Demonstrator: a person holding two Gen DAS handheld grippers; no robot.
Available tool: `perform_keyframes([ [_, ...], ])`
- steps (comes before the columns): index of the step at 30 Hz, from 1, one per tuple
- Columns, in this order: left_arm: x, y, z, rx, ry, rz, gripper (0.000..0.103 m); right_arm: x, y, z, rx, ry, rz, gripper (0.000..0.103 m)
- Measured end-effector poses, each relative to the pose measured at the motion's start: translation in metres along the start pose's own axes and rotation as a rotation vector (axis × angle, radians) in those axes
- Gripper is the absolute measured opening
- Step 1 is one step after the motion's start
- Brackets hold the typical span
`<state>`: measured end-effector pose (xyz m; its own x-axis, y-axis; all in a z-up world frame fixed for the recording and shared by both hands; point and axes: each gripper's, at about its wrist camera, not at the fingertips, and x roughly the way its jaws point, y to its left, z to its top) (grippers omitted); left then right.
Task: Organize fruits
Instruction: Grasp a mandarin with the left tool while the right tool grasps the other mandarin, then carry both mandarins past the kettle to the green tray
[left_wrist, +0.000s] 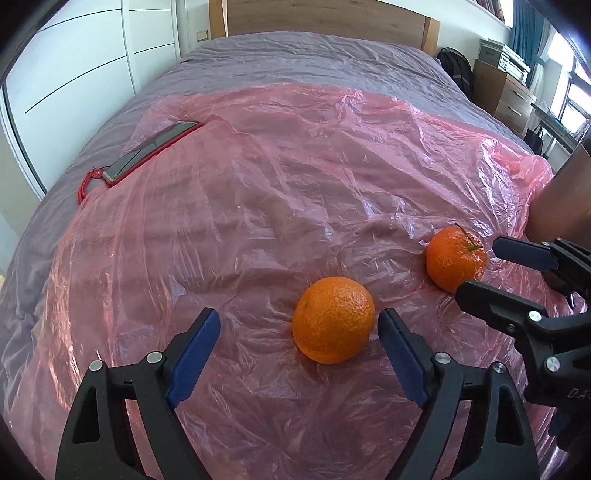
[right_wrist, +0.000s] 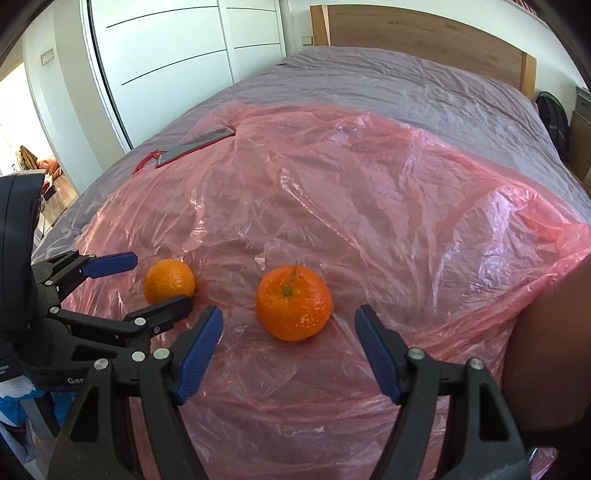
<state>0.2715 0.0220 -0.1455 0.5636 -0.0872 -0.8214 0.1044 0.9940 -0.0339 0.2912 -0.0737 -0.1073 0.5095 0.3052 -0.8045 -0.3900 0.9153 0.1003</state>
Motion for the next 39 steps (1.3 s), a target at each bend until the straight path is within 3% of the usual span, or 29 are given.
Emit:
perform_keyframes([
  [6, 0.008, -0.001, 0.002, 0.013, 0.013, -0.018, 0.072, 0.022, -0.001, 0.005, -0.003, 0.032, -0.01, 0.073],
  [8, 0.011, -0.002, 0.003, 0.016, 0.016, -0.022, 0.069, 0.027, 0.0, 0.005, -0.005, 0.04, -0.005, 0.058],
  [11, 0.013, -0.003, 0.004, 0.024, 0.024, -0.026, 0.065, 0.03, 0.0, 0.005, -0.008, 0.046, -0.005, 0.049],
  [18, 0.016, -0.007, 0.004, 0.032, 0.039, -0.019, 0.058, 0.031, -0.004, 0.003, 0.004, 0.049, 0.006, 0.048],
  [25, 0.017, -0.009, 0.005, 0.032, 0.048, -0.043, 0.035, 0.027, -0.005, 0.006, 0.02, 0.05, 0.02, 0.046],
  [31, 0.008, 0.0, 0.007, -0.049, 0.05, -0.085, 0.034, 0.005, -0.001, 0.006, 0.023, 0.026, 0.026, 0.046],
  [39, -0.025, -0.004, 0.001, -0.066, 0.011, -0.089, 0.034, -0.038, 0.007, -0.004, 0.012, -0.007, 0.03, 0.046],
])
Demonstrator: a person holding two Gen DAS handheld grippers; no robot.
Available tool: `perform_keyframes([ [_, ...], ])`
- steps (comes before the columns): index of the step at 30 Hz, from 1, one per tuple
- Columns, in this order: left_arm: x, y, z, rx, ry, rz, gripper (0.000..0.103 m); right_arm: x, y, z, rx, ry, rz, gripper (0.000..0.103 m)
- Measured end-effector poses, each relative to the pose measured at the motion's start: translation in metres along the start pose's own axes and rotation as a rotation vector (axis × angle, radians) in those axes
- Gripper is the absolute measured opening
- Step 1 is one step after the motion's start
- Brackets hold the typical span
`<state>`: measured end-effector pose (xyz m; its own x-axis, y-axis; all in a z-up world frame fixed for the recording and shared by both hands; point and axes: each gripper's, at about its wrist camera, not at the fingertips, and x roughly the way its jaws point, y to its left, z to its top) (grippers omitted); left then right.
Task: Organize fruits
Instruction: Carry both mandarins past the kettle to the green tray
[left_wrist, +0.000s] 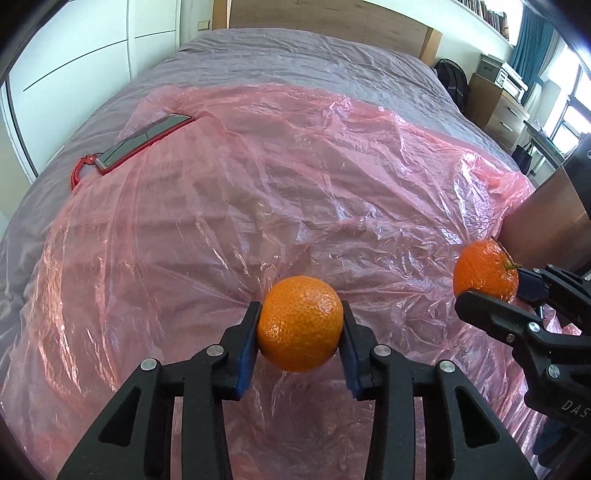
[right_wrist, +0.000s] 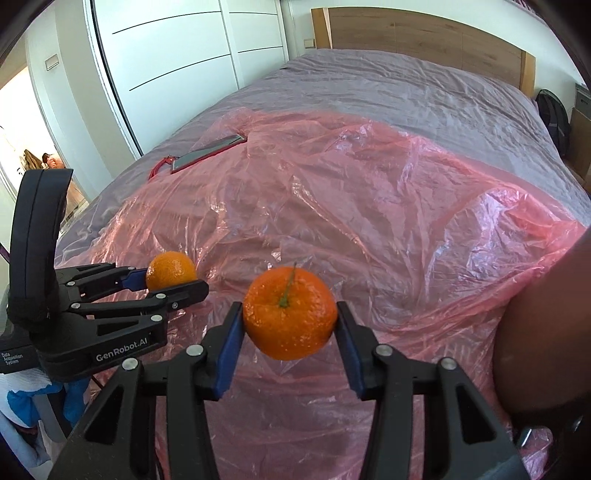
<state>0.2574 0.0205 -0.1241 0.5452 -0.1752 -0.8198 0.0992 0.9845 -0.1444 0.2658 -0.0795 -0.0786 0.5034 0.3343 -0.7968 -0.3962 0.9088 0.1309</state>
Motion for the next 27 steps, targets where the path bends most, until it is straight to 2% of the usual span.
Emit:
perform_keyframes([
  [14, -0.078, -0.035, -0.036, 0.042, -0.065, -0.026, 0.034, -0.088, -0.001, -0.057, 0.041, -0.034, 0.002, 0.046],
  [20, -0.1, -0.072, -0.059, 0.095, -0.061, -0.063, 0.034, -0.125, -0.019, -0.088, 0.084, -0.053, -0.025, 0.046],
  [27, -0.122, -0.133, -0.074, 0.167, -0.061, -0.144, 0.034, -0.169, -0.051, -0.125, 0.136, -0.081, -0.076, 0.046],
])
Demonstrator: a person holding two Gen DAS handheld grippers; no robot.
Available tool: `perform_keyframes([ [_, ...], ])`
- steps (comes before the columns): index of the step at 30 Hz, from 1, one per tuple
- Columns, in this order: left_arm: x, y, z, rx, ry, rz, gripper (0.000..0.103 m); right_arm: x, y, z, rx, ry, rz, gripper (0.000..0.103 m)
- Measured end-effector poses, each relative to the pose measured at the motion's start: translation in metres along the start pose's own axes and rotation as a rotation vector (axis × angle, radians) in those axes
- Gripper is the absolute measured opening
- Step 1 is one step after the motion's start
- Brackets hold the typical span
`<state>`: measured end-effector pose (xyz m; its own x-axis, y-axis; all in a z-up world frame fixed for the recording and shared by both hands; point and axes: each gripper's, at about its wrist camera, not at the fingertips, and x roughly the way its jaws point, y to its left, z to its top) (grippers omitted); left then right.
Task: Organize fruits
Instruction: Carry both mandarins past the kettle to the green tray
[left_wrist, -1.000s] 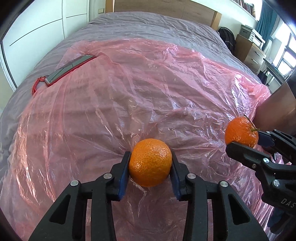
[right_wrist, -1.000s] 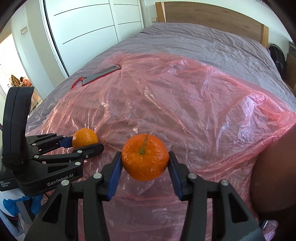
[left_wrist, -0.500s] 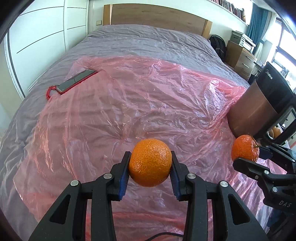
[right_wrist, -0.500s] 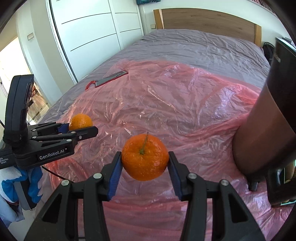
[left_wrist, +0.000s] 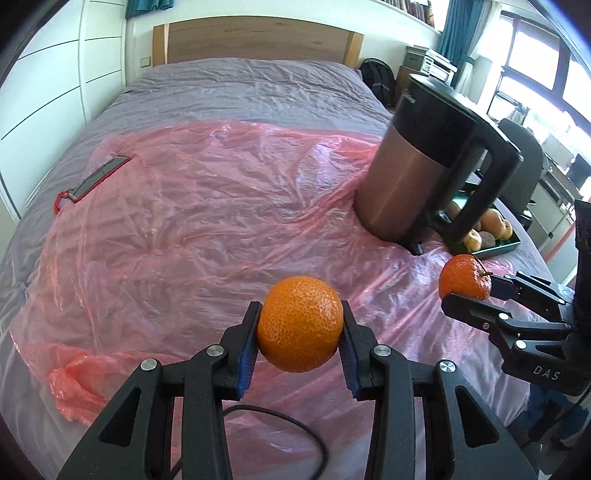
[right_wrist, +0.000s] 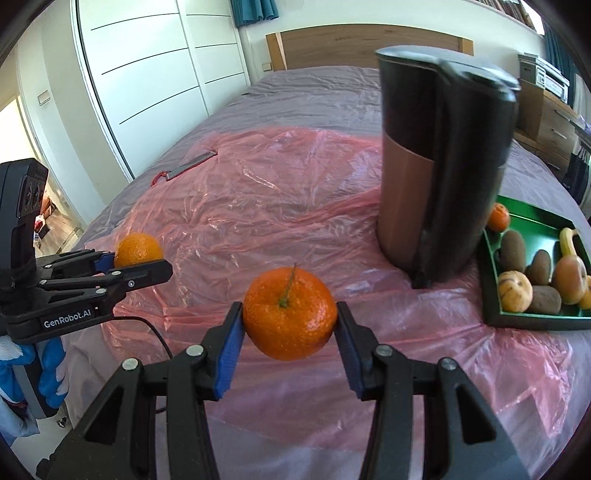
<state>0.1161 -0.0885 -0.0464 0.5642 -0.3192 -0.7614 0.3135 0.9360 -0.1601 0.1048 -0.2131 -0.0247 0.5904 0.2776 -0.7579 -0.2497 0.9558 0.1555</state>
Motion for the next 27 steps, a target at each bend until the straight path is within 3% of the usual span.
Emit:
perform_keyframes([
  [16, 0.009, -0.145, 0.007, 0.198, 0.035, -0.12, 0.034, -0.072, -0.12, -0.053, 0.166, -0.06, -0.133, 0.046],
  [27, 0.037, -0.248, 0.039, 0.327, 0.054, -0.218, 0.034, -0.1, -0.206, -0.046, 0.211, -0.114, -0.225, 0.046],
])
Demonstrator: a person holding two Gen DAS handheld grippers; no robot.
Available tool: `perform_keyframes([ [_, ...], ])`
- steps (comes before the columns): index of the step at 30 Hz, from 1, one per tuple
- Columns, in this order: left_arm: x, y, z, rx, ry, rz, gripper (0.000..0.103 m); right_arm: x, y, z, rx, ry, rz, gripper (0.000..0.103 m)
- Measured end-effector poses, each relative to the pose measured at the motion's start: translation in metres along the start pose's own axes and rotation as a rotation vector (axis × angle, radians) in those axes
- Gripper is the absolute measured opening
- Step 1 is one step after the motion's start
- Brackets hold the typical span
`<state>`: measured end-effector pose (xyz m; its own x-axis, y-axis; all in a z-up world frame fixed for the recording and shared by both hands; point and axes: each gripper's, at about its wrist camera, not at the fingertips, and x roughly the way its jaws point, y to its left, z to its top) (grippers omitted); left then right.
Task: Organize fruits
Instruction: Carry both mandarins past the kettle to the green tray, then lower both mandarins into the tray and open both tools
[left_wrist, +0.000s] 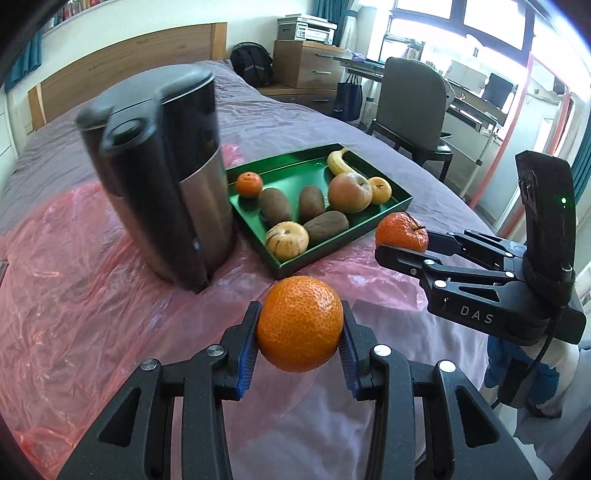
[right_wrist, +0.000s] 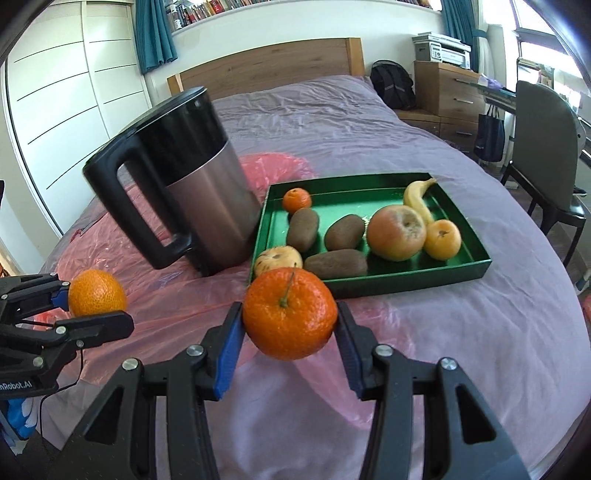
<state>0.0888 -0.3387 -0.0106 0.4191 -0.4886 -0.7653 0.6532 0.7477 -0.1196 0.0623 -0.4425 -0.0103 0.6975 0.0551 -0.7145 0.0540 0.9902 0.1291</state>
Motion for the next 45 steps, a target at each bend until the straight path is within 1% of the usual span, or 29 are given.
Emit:
perform_keyframes([
  [4, 0.024, -0.015, 0.027, 0.028, 0.012, -0.014, 0.034, 0.01, -0.027, 0.022, 0.008, -0.023, -0.022, 0.046],
  [12, 0.081, -0.03, 0.066, 0.047, 0.035, 0.006, 0.034, 0.049, -0.059, 0.065, -0.008, -0.05, -0.049, 0.046],
  [18, 0.12, -0.029, 0.086, 0.025, 0.044, 0.04, 0.034, 0.087, -0.085, 0.098, 0.01, -0.056, -0.069, 0.046],
  [23, 0.145, -0.02, 0.095, 0.01, 0.053, 0.066, 0.034, 0.121, -0.098, 0.118, 0.001, -0.031, -0.091, 0.046],
  [26, 0.155, -0.014, 0.097, -0.001, 0.057, 0.066, 0.034, 0.138, -0.106, 0.123, 0.014, -0.018, -0.097, 0.046],
  [30, 0.167, -0.013, 0.097, 0.009, 0.062, 0.071, 0.035, 0.16, -0.109, 0.126, 0.013, 0.011, -0.1, 0.046],
  [34, 0.176, -0.012, 0.094, 0.003, 0.079, 0.062, 0.035, 0.182, -0.113, 0.126, 0.011, 0.061, -0.103, 0.046],
  [37, 0.176, -0.011, 0.094, -0.006, 0.073, 0.052, 0.035, 0.196, -0.116, 0.123, 0.003, 0.112, -0.113, 0.046],
  [39, 0.178, -0.011, 0.095, -0.005, 0.074, 0.046, 0.035, 0.204, -0.116, 0.12, -0.005, 0.151, -0.111, 0.046],
  [41, 0.178, -0.011, 0.095, -0.008, 0.076, 0.041, 0.035, 0.209, -0.114, 0.115, -0.025, 0.178, -0.127, 0.047],
  [43, 0.178, -0.012, 0.094, -0.008, 0.079, 0.044, 0.036, 0.21, -0.115, 0.114, -0.023, 0.186, -0.132, 0.047],
  [45, 0.177, -0.013, 0.094, -0.001, 0.078, 0.056, 0.039, 0.209, -0.116, 0.113, -0.025, 0.186, -0.137, 0.048],
])
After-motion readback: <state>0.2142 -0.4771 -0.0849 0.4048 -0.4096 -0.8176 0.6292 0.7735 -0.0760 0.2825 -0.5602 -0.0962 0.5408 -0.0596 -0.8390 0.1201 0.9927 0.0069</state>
